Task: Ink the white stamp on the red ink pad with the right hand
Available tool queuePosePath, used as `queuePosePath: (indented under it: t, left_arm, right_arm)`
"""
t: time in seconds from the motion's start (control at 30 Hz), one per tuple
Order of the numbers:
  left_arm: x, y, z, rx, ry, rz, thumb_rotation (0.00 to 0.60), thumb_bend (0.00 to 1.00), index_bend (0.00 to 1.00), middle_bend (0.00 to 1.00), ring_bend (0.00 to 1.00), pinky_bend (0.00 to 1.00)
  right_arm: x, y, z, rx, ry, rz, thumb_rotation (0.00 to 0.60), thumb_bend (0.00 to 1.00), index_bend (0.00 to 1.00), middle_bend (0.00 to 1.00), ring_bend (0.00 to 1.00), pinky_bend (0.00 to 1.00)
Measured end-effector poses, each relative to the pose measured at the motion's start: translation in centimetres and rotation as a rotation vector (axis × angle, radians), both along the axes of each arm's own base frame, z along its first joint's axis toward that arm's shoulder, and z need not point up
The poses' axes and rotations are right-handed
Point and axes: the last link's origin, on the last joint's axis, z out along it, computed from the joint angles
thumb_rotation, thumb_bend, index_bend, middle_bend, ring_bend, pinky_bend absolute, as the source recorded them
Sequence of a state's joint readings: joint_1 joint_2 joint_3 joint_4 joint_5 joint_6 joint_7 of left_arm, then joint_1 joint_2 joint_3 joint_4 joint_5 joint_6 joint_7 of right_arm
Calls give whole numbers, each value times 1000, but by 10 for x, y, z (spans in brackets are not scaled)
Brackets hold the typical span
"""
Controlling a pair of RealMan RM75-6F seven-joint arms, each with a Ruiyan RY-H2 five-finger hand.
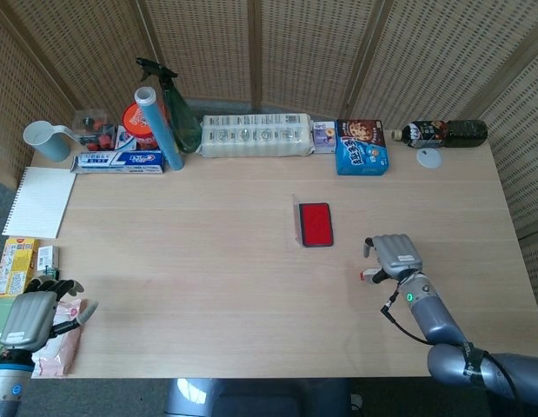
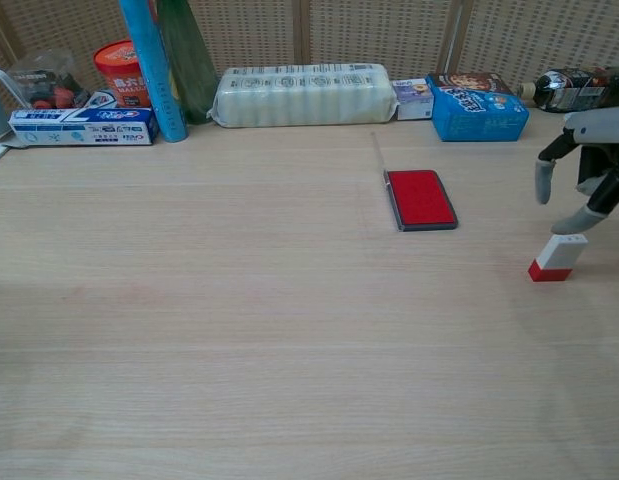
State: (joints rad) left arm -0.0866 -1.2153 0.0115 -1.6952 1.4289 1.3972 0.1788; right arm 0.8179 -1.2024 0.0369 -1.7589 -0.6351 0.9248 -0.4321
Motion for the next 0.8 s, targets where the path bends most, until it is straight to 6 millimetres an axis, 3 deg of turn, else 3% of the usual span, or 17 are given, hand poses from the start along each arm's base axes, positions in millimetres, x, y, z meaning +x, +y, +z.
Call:
queuePosePath:
  t: [0.23, 0.43, 0.8]
  left_arm:
    - [-4, -6, 4, 17, -9, 21, 38, 162, 378, 436, 351, 174]
    - [-7, -13, 6, 23, -23, 35, 37, 162, 378, 436, 350, 174]
    - [-12, -26, 3, 21, -50, 56, 37, 161, 378, 435, 350, 174]
  right_arm:
    - [3, 3, 18, -103, -213, -15, 523, 251, 559, 915, 1000, 1000]
    - [-9, 15, 32, -237, -315, 1, 522, 263, 610, 882, 999, 1000]
    - [-38, 61, 35, -428, -353, 44, 524, 269, 629, 850, 939, 1000]
